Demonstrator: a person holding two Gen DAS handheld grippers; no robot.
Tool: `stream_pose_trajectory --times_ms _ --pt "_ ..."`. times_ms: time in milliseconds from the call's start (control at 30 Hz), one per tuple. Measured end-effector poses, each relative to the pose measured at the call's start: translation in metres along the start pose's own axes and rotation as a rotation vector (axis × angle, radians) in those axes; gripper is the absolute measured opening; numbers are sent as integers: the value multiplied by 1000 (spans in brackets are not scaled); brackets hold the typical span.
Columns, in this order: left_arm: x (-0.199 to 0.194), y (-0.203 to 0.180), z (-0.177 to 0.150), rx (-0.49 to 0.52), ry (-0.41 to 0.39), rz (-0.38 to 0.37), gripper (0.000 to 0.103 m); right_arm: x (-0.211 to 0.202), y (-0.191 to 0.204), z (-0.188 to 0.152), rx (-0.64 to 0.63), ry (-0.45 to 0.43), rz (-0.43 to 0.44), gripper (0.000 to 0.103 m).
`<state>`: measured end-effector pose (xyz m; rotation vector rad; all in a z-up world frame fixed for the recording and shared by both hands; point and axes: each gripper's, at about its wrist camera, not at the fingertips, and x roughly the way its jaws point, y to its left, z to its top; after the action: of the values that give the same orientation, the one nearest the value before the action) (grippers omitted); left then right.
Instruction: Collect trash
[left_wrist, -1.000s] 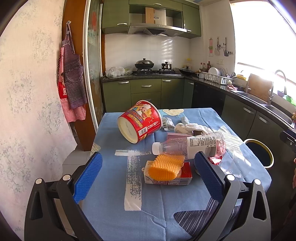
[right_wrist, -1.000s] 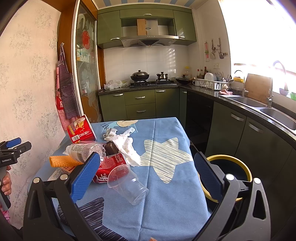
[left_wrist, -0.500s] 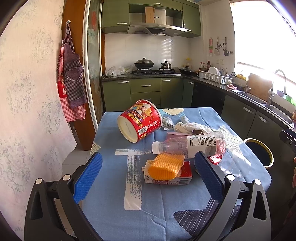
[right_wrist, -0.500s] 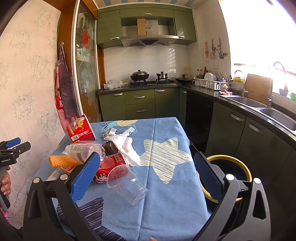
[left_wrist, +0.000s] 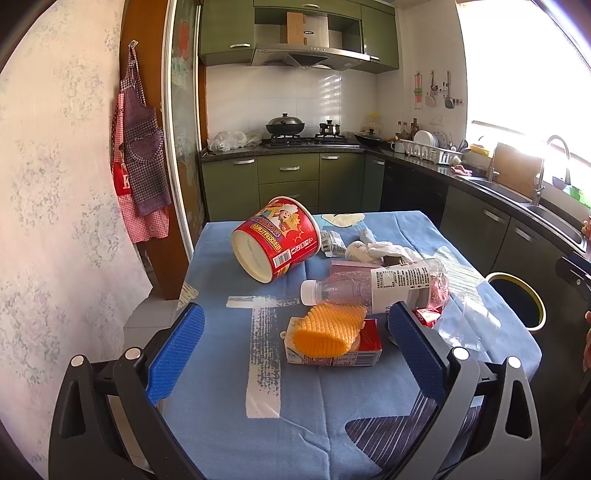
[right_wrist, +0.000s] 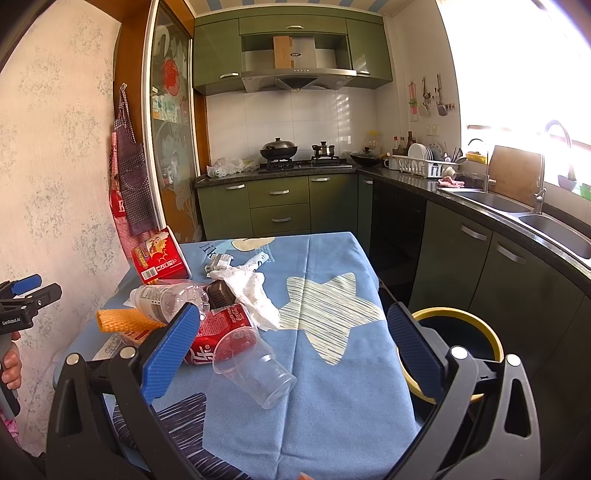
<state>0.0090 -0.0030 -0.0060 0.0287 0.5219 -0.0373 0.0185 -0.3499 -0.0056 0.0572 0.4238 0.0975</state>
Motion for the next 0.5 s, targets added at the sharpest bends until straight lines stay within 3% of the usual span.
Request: stream_pose_trajectory --times_ms 500 --pt "8 -2 1 5 18 -5 98 7 2 -7 -1 15 1 97"
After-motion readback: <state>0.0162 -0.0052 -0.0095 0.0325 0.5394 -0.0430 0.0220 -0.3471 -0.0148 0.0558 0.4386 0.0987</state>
